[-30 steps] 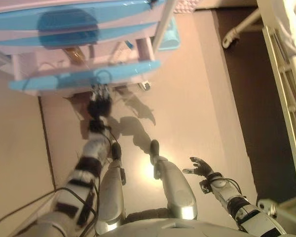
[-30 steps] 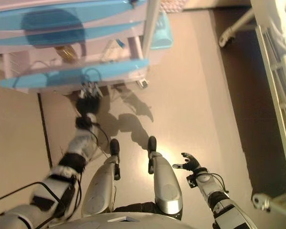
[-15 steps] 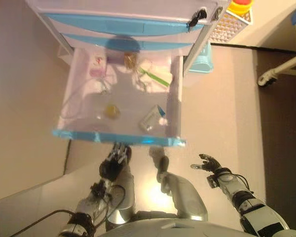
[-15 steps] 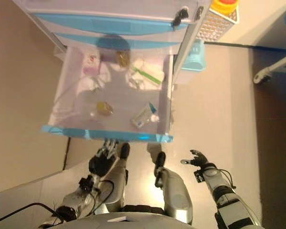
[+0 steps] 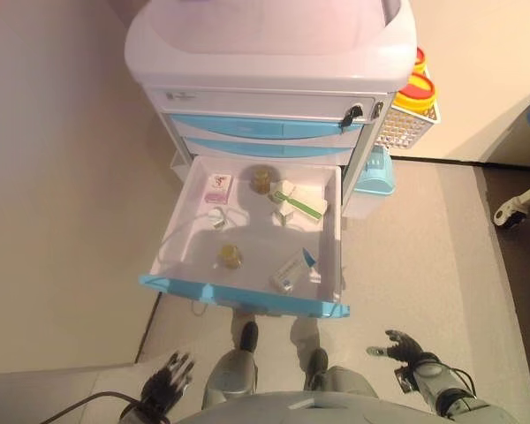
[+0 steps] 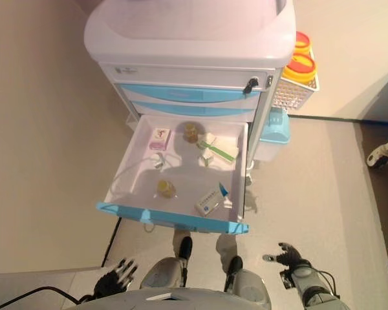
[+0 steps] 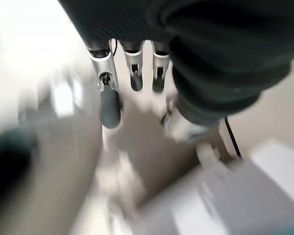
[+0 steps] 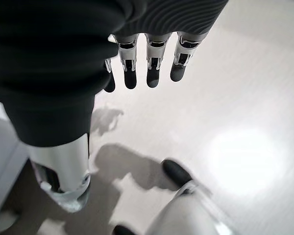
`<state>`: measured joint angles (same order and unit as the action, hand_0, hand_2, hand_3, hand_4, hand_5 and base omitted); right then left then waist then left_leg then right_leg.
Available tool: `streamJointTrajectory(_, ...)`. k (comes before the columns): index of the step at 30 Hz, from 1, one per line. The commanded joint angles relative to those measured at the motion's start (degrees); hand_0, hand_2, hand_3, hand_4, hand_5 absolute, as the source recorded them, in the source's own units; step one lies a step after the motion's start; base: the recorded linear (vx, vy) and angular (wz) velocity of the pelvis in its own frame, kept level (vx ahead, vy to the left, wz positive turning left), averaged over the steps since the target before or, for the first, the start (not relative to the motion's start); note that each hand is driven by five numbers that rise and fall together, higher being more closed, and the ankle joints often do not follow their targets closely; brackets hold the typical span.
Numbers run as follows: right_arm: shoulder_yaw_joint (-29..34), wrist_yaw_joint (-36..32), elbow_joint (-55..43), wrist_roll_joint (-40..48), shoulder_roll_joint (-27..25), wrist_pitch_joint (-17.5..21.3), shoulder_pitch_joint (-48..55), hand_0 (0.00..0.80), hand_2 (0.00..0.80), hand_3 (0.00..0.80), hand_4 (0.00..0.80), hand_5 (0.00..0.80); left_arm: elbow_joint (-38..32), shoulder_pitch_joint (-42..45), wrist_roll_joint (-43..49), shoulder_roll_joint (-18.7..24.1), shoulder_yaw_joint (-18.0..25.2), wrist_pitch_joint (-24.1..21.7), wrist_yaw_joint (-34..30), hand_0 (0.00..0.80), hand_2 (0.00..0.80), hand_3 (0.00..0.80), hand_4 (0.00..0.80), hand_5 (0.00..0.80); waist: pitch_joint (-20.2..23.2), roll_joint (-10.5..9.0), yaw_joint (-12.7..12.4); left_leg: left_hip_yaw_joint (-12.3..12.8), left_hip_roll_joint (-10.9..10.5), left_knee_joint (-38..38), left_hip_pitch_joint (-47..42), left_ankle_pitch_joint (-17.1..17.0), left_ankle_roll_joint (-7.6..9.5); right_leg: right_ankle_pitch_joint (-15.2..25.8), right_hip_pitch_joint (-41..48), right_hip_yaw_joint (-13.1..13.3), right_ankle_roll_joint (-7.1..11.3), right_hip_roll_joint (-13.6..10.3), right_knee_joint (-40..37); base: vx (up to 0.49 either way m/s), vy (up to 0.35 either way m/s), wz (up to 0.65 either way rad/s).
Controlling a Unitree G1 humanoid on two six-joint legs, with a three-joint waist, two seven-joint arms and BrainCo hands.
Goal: Open the drawer and pick up the medicine
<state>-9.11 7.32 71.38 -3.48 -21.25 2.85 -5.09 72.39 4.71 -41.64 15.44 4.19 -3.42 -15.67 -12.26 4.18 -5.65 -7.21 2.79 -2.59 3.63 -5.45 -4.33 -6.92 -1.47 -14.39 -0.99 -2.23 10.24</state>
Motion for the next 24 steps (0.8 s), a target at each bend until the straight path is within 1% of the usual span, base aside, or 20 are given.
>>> streamJointTrajectory(1,2.4,12.7,0.1,-1.6,-1.0,-3.2,-2.0,0.0,0.0,0.0,0.0,0.0,-0.6,-2.5,17.8,2.7,-3.0,-6.0,13.7,0.0,0.0,0.0,0.0,0.0,-0.3,-5.37,0.4,2.2,-6.9,-2.1,-2.1,7.9,3.93,3.0,4.2,2.8,1.44,1.0,-6.5,0.111,0.037,-0.01)
streamJointTrajectory(2,3.4,17.7,-0.1,-2.0,-2.1,-3.0,-1.8,0.0,0.0,0.0,0.0,0.0,-1.1,-3.0,23.7,3.1,-5.3,-5.9,16.7,0.0,0.0,0.0,0.0,0.0,0.0,-5.58,0.8,2.6,-6.8,-1.8,-2.7,8.1,4.24,3.3,4.4,3.3,1.74,1.0,-6.6,0.088,0.026,-0.06)
streamJointTrajectory(4,5.1,22.1,-1.4,-1.3,-4.6,-1.1,-1.9,0.0,0.0,0.0,0.0,0.0,-1.9,-3.5,28.6,3.9,-8.6,-5.7,20.0,0.0,0.0,0.0,0.0,0.0,0.2,-5.83,1.2,3.1,-6.7,-1.4,-3.4,8.5,4.64,3.6,4.6,4.0,2.09,1.0,-6.7,0.054,0.02,-0.17)
streamJointTrajectory(6,7.9,26.5,-6.8,-1.2,-8.6,2.6,-2.5,0.0,0.0,0.0,0.0,0.0,-3.2,-3.4,32.6,4.4,-11.8,-4.2,20.9,0.0,0.0,0.0,0.0,0.0,0.4,-6.07,2.1,4.0,-6.6,-1.0,-4.1,9.0,5.19,4.1,4.4,5.1,2.52,0.9,-6.8,0.031,0.048,-0.22)
streamJointTrajectory(7,8.8,27.8,-10.9,-2.1,-10.0,3.7,-2.5,0.0,0.0,0.0,0.0,0.0,-3.8,-3.1,33.1,4.5,-12.8,-3.9,21.2,0.0,0.0,0.0,0.0,0.0,0.4,-6.05,2.5,4.4,-6.6,-0.8,-4.3,9.1,5.38,4.2,4.4,5.5,2.66,0.9,-6.8,0.013,0.079,-0.2)
streamJointTrajectory(8,9.7,28.5,-19.6,-3.0,-11.8,2.8,-2.4,0.0,0.0,0.0,0.0,0.0,-4.6,-2.5,32.7,4.4,-13.2,-3.4,21.5,0.0,0.0,0.0,0.0,0.0,0.4,-6.01,3.1,4.8,-6.6,-0.4,-4.6,9.3,5.57,4.4,4.2,6.1,2.84,0.9,-6.9,-0.002,0.123,-0.27)
streamJointTrajectory(9,10.3,29.1,-31.6,-5.0,-13.7,2.8,-2.3,0.0,0.0,0.0,0.0,0.0,-5.5,-1.5,32.5,3.9,-12.9,-2.7,21.3,0.0,0.0,0.0,0.0,0.0,0.5,-5.93,4.2,5.4,-6.7,0.1,-5.0,9.5,5.86,4.7,3.8,7.1,3.05,0.8,-7.0,-0.006,0.126,-0.33)
streamJointTrajectory(10,10.7,28.6,-35.8,-6.1,-14.1,3.1,-1.9,0.0,0.0,0.0,0.0,0.0,-5.6,-1.2,32.5,3.7,-12.7,-2.7,21.1,0.0,0.0,0.0,0.0,0.0,0.6,-5.86,4.5,5.5,-6.7,0.3,-5.2,9.6,5.97,4.7,3.7,7.4,3.16,0.8,-6.9,-0.007,0.134,-0.43)
streamJointTrajectory(11,11.2,27.9,-41.9,-7.6,-14.9,4.8,-1.8,0.0,0.0,0.0,0.0,0.0,-5.4,-0.9,32.4,3.3,-12.4,-2.7,20.9,0.0,0.0,0.0,0.0,0.0,0.7,-5.72,5.1,5.7,-6.8,0.8,-5.4,9.6,6.18,4.7,3.5,7.9,3.32,0.7,-6.9,-0.008,0.124,-0.41)
streamJointTrajectory(12,11.5,25.4,-49.5,-10.3,-15.4,7.5,-1.6,0.0,0.0,0.0,0.0,0.0,-5.2,-0.6,32.2,2.8,-11.7,-2.7,20.3,0.0,0.0,0.0,0.0,0.0,0.9,-5.52,5.7,6.0,-6.9,1.4,-5.6,9.6,6.35,4.8,3.1,8.4,3.66,0.6,-6.9,-0.008,0.125,-0.31)
streamJointTrajectory(13,11.4,23.7,-53.6,-11.1,-15.5,7.6,-1.5,0.0,0.0,0.0,0.0,0.0,-5.1,-0.4,32.3,2.6,-11.3,-2.7,19.9,0.0,0.0,0.0,0.0,0.0,1.0,-5.43,5.9,6.2,-7.0,1.7,-5.8,9.6,6.42,4.8,3.0,8.6,3.77,0.5,-6.8,-0.009,0.132,-0.18)
streamJointTrajectory(14,10.6,20.3,-58.9,-13.1,-16.2,10.6,-1.7,0.0,0.0,0.0,0.0,0.0,-4.9,-0.4,32.3,2.2,-10.3,-2.3,19.4,0.0,0.0,0.0,0.0,0.0,1.4,-5.36,6.2,6.3,-7.1,2.1,-5.9,9.5,6.54,4.7,2.6,8.9,4.0,0.3,-6.7,-0.006,0.091,-0.15)
streamJointTrajectory(15,9.6,18.8,-61.7,-13.2,-16.9,10.1,-2.1,0.0,0.0,0.0,0.0,0.0,-4.7,-0.5,32.2,2.0,-10.4,-2.2,19.4,0.0,0.0,0.0,0.0,0.0,1.5,-5.35,6.2,6.4,-7.1,2.4,-5.9,9.4,6.52,4.7,2.4,8.9,4.15,0.2,-6.6,-0.014,0.1,-0.11)
streamJointTrajectory(16,7.6,14.1,-64.8,-13.5,-18.2,11.6,-3.6,0.0,0.0,0.0,0.0,0.0,-4.3,-0.7,31.8,1.7,-10.6,-2.1,19.1,0.0,0.0,0.0,0.0,0.0,1.8,-5.38,6.0,6.5,-7.2,2.9,-6.0,9.2,6.5,4.8,2.1,8.8,4.35,0.0,-6.5,-0.015,0.068,-0.03)
streamJointTrajectory(17,6.1,12.0,-66.6,-13.6,-19.0,12.1,-4.8,0.0,0.0,0.0,0.0,0.0,-4.0,-0.9,31.7,1.6,-10.6,-2.1,19.2,0.0,0.0,0.0,0.0,0.0,2.0,-5.41,5.8,6.5,-7.3,3.2,-6.0,9.1,6.49,4.8,2.1,8.7,4.4,-0.2,-6.5,-0.017,0.069,0.01)
streamJointTrajectory(19,2.5,5.8,-67.9,-14.9,-20.3,13.6,-7.4,0.0,0.0,0.0,0.0,0.0,-3.4,-1.3,31.3,1.4,-10.7,-2.1,19.0,0.0,0.0,0.0,0.0,0.0,2.3,-5.69,5.1,6.4,-7.4,3.6,-5.9,8.8,6.35,4.9,2.0,8.2,4.67,-0.6,-6.5,-0.011,0.038,0.02)
streamJointTrajectory(21,-1.2,1.2,-68.3,-14.3,-21.2,13.9,-9.9,0.0,0.0,0.0,0.0,0.0,-3.2,-1.5,31.3,1.5,-11.0,-2.2,18.9,0.0,0.0,0.0,0.0,0.0,2.5,-5.87,4.1,6.0,-7.5,4.2,-5.8,8.4,6.3,5.1,2.0,7.5,4.91,-0.9,-6.6,-0.019,0.018,0.06)
streamJointTrajectory(22,-3.2,-0.5,-68.0,-15.2,-21.2,13.9,-11.0,0.0,0.0,0.0,0.0,0.0,-3.2,-1.5,31.2,1.6,-11.2,-2.3,18.8,0.0,0.0,0.0,0.0,0.0,2.6,-5.94,3.6,5.7,-7.6,4.4,-5.7,8.2,6.24,5.1,1.9,7.1,4.98,-1.1,-6.5,-0.03,0.01,0.11)
streamJointTrajectory(24,-7.7,-1.7,-65.6,-18.2,-20.7,14.6,-13.4,0.0,0.0,0.0,0.0,0.0,-3.3,-1.7,31.6,2.0,-11.9,-2.1,18.3,0.0,0.0,0.0,0.0,0.0,2.5,-5.96,2.3,5.1,-7.7,4.7,-5.5,7.9,6.24,5.1,2.0,6.0,5.13,-1.5,-6.5,-0.029,0.004,0.25)
